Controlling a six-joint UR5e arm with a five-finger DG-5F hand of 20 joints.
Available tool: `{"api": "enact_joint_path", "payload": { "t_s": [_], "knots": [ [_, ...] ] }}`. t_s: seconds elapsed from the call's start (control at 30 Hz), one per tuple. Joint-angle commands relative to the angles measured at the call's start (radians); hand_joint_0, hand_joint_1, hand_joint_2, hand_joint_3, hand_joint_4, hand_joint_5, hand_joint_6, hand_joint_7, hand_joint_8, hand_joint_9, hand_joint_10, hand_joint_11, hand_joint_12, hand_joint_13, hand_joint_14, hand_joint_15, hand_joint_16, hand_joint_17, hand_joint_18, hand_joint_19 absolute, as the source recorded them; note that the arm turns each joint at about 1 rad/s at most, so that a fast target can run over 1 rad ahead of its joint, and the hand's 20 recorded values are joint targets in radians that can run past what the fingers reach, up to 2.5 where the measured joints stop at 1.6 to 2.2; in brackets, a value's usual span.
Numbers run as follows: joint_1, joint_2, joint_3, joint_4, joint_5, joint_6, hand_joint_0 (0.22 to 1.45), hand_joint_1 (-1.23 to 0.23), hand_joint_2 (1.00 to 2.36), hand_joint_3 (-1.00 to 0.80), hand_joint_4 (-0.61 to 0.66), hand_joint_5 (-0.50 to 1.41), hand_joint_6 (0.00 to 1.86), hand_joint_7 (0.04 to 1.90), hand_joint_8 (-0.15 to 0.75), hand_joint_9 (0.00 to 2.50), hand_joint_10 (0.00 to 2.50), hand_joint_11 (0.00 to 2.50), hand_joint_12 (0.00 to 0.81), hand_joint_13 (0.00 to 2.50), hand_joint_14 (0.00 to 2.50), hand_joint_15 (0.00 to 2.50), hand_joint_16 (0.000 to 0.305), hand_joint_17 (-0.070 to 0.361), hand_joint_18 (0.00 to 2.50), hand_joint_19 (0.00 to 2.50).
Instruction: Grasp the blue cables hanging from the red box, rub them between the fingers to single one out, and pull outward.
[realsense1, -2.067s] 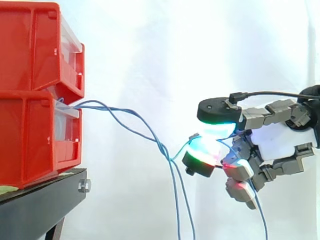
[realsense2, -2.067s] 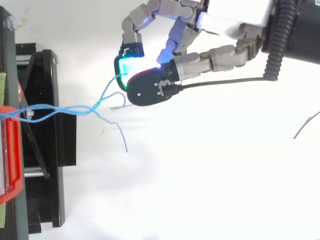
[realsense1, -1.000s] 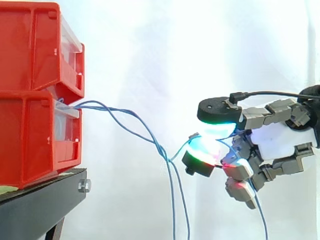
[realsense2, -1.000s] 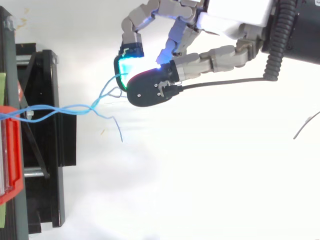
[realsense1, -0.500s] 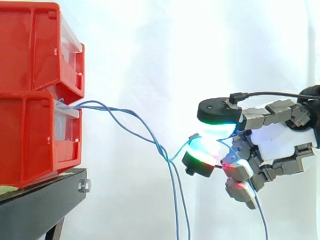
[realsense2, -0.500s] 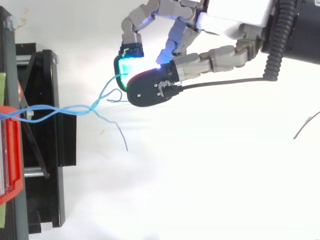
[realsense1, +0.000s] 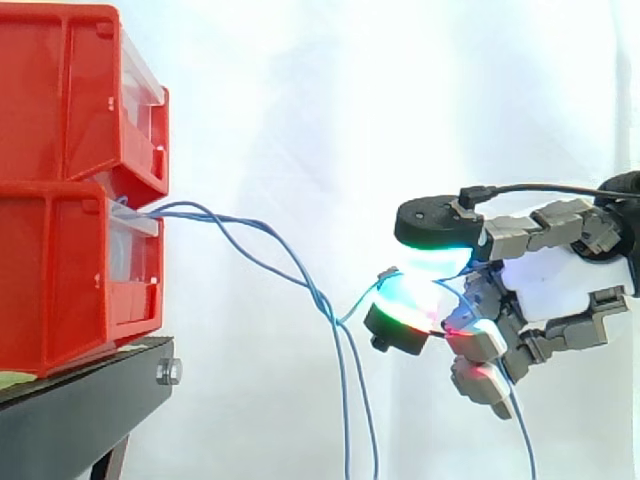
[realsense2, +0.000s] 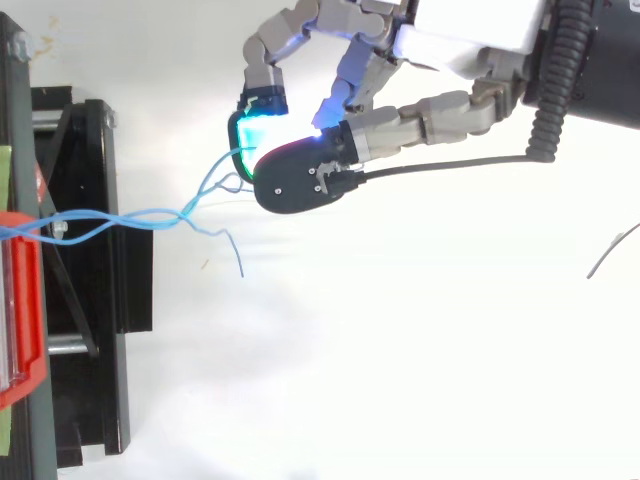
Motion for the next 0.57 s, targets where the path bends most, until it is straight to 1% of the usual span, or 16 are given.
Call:
{"api": "enact_joint_path", "payload": {
  "t_s": [0.0,0.53],
  "knots": [
    [0.000,0.001,0.000,0.000,0.000,0.000,0.64,-0.87,1.03,-0.02,-0.10,-0.09,0.93,1.14,0.210,1.24,0.03,0.87,0.293,1.11,0.04,0.98,0.040,0.091,0.94,0.84],
    [0.000,0.000,-0.001,0.000,0.000,0.000,0.64,-0.87,1.03,-0.02,-0.10,-0.09,0.93,1.14,0.209,1.25,0.03,0.87,0.293,1.11,0.03,0.97,0.040,0.090,0.94,0.85]
  ]
}}
